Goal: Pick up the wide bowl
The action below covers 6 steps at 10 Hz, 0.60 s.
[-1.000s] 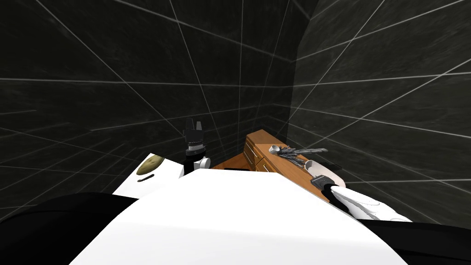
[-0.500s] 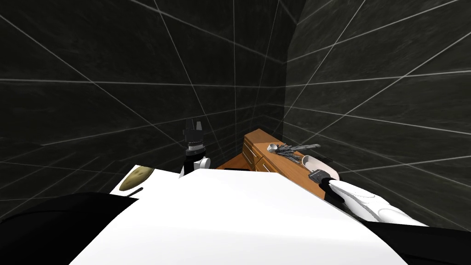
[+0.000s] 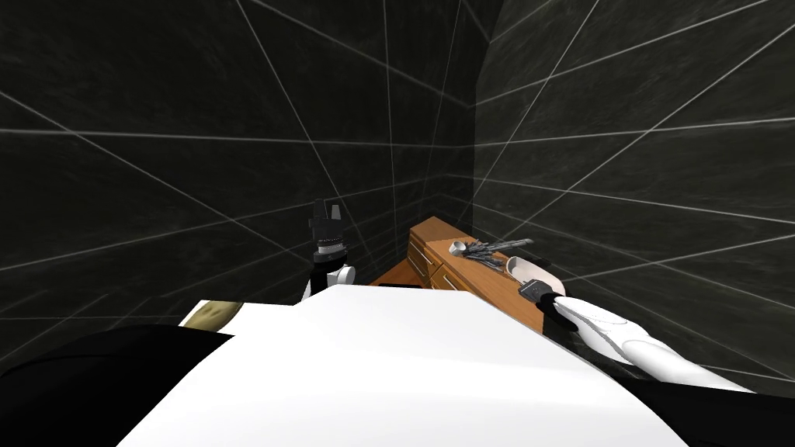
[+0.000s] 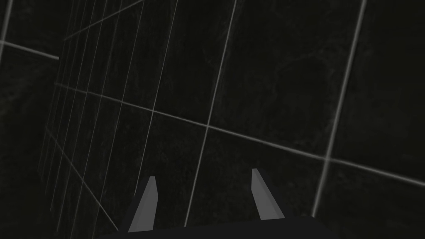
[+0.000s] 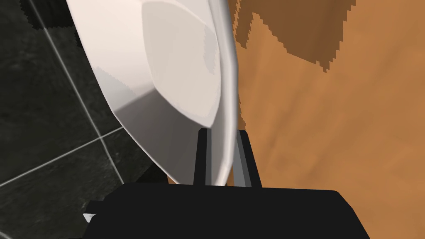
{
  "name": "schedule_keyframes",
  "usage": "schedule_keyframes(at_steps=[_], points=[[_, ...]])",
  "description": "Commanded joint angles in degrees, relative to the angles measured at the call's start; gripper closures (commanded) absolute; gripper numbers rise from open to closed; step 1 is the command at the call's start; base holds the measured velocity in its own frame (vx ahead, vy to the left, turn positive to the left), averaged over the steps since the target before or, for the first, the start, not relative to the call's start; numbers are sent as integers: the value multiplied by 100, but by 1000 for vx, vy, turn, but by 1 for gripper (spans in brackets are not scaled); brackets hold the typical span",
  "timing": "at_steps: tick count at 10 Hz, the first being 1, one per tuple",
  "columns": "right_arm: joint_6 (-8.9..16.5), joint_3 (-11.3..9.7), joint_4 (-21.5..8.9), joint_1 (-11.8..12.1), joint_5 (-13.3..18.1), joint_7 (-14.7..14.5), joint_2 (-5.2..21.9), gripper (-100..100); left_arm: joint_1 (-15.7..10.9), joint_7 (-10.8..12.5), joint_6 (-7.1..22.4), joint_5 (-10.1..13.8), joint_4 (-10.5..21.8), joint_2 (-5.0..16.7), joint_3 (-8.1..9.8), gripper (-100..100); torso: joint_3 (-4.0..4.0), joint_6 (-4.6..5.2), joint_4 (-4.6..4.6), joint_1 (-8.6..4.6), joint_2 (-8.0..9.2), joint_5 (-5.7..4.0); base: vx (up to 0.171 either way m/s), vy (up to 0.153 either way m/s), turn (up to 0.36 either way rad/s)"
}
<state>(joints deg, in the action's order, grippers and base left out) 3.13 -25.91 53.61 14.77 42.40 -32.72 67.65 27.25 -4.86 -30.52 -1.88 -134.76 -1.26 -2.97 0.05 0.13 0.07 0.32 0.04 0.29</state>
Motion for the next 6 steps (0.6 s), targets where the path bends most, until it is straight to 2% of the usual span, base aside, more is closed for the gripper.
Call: schedule_keyframes(at_steps=[1,2,3,4,5,6], points=[[-209,78,-135,-84,50,-118,-45,100,0,0,0,0,0,0,0,0,0,0,0,0,0,0,35,38,-101],[-425,255,-375,-236,165,-321,-152,100,0,0,0,0,0,0,0,0,0,-5,0,1,0,0,41,43,-161],[-487,255,-375,-236,165,-321,-152,100,0,0,0,0,0,0,0,0,-1,-1,0,5,-1,3,31,39,-99],[-679,432,-594,-389,281,-525,-260,100,-1,0,0,0,0,0,0,0,0,-7,0,5,1,3,40,42,-156],[-765,432,-615,-389,281,-525,-260,100,0,0,0,0,0,0,0,0,-1,-2,0,7,-2,5,32,43,-108],[-978,610,-856,-541,396,-728,-367,100,-1,0,0,0,0,0,0,0,0,-6,0,8,1,4,29,57,-174]])
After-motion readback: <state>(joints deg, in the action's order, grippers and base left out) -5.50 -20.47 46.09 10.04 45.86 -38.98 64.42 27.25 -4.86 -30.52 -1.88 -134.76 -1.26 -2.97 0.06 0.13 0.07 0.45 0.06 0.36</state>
